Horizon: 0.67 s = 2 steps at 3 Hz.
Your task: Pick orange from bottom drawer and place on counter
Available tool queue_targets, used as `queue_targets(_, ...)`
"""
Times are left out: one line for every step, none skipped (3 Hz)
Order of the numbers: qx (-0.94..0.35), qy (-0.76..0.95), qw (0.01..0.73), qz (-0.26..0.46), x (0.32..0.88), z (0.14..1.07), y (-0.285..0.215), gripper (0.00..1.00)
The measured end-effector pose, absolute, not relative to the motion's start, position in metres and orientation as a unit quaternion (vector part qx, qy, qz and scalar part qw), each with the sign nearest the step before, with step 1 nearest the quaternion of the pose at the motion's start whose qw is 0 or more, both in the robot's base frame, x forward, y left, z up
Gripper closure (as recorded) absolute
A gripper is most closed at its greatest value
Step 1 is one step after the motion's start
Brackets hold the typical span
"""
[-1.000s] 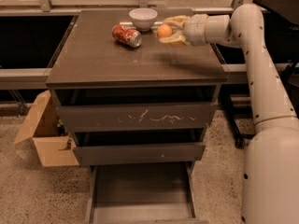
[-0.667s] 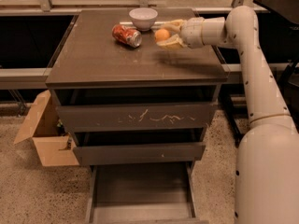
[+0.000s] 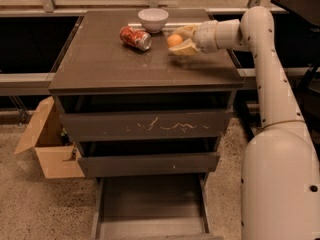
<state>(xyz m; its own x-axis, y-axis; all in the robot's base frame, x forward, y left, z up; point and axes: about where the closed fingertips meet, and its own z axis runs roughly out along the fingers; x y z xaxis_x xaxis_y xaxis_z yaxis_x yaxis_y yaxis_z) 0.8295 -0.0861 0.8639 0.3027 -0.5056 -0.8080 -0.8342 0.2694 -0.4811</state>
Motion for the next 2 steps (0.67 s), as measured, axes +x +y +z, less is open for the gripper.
queue_targets(-0.58, 0.582, 0.548, 0.155, 0.833, 0.8603, -0.088, 0.34)
queue_targets(-0.577, 0.586, 0.547, 0.156, 0.8355, 0.8605, -0.0901, 0.11)
